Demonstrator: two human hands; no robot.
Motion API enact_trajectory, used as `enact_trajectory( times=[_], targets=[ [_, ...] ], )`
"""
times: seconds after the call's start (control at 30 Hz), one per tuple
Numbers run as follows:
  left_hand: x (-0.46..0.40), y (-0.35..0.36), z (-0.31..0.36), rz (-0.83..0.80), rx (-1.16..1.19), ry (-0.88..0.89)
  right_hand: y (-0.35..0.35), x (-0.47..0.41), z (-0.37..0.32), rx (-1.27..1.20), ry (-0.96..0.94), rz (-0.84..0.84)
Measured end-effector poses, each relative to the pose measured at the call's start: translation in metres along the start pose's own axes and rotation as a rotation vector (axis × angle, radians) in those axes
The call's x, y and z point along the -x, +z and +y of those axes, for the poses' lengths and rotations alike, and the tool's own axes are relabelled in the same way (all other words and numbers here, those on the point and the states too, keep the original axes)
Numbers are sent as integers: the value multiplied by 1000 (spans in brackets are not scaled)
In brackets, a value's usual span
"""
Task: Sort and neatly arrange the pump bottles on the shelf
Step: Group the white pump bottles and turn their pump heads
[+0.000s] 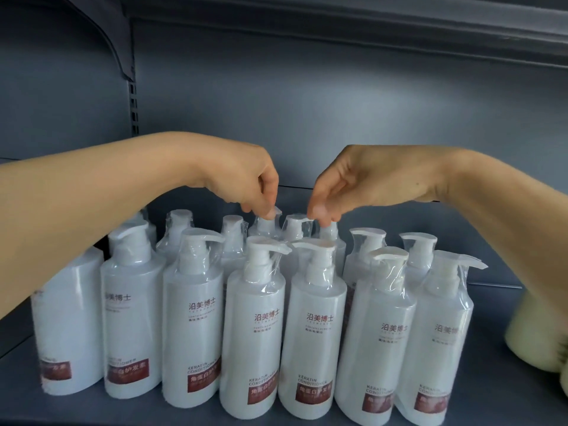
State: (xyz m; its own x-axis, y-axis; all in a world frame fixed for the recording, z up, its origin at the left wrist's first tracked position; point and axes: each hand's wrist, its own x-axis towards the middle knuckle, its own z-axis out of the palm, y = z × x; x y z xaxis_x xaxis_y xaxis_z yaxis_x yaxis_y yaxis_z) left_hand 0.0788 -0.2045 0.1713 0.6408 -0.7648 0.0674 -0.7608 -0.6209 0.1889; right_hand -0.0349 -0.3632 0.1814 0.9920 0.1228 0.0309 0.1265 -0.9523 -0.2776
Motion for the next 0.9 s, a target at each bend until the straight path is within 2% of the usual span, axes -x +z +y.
enact_trajectory(
  times=[0.1,0.37,0.9],
  targets=[
    [2,2,-5,5,-15,-30,12,9,-9,77,-7,-120],
    [0,8,-5,9,-50,-43,26,11,-13,82,-22,-44],
    [-6,7,-10,-14,-75,-51,23,10,-9,60,-42,-103]
  ],
)
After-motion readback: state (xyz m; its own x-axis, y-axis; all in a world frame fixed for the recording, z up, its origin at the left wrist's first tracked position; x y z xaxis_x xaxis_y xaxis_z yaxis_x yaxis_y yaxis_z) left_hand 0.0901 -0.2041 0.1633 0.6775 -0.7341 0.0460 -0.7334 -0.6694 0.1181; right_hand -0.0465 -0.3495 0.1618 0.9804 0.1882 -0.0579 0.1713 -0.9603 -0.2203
